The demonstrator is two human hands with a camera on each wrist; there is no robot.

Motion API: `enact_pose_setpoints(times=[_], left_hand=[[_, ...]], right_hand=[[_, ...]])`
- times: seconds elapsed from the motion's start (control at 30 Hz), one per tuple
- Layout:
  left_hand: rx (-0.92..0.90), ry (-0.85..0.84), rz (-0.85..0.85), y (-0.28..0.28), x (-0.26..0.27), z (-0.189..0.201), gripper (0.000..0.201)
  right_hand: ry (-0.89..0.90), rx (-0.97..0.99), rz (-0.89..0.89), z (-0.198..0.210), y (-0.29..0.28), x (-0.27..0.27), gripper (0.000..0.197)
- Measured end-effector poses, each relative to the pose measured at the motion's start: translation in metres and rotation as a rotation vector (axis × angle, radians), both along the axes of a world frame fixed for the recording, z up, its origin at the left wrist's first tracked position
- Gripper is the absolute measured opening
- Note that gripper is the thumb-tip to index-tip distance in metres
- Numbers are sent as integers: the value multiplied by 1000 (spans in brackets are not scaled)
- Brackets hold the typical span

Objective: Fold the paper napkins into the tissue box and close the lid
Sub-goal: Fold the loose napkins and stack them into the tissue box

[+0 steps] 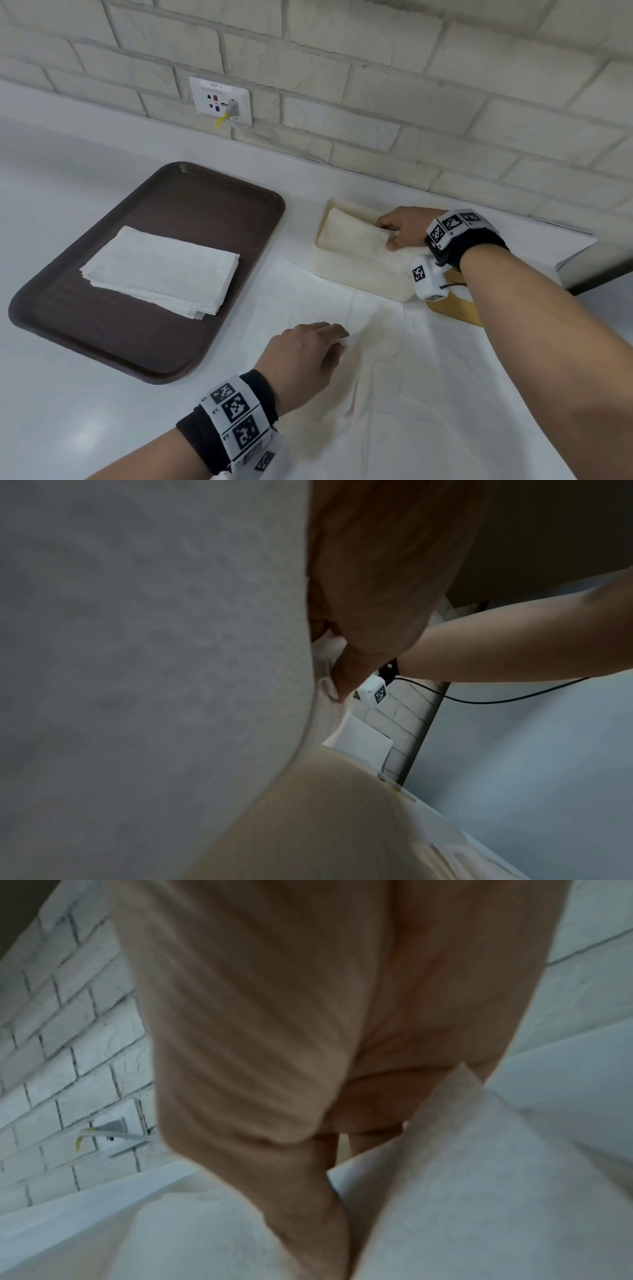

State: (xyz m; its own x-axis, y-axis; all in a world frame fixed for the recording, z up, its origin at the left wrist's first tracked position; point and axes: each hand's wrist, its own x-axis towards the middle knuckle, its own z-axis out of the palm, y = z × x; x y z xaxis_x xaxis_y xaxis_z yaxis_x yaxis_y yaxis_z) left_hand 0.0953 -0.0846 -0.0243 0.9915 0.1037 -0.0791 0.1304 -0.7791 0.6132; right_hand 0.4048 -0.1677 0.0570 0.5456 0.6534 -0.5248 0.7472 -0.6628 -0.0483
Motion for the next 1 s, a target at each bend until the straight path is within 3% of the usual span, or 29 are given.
enact_pose_setpoints(times=[0.13,0.37,0.53,0.63,0.77,0.87,1.0], left_hand=[[17,-9,3,0,4,3,17],[25,11,6,1,2,1,18],[36,28,7,0,2,4,20],[50,29,-3,0,4,7,20],[43,-3,-4,1,7,10,17],[43,-42,4,6,7,17,18],[41,-162,-39,21,10,31,18]], right_hand=[[49,-36,32,-5,3,0,42],[53,-90,-22,-2,8,3,64],[-14,-90,-65,9,5,1,42],[55,-197,-108,2,3,-12,29],[63,-291,-34,-10,3,-29,33],[70,-179,-45,12,0,-25,33],[53,358,-177,46,-36,-34,33]])
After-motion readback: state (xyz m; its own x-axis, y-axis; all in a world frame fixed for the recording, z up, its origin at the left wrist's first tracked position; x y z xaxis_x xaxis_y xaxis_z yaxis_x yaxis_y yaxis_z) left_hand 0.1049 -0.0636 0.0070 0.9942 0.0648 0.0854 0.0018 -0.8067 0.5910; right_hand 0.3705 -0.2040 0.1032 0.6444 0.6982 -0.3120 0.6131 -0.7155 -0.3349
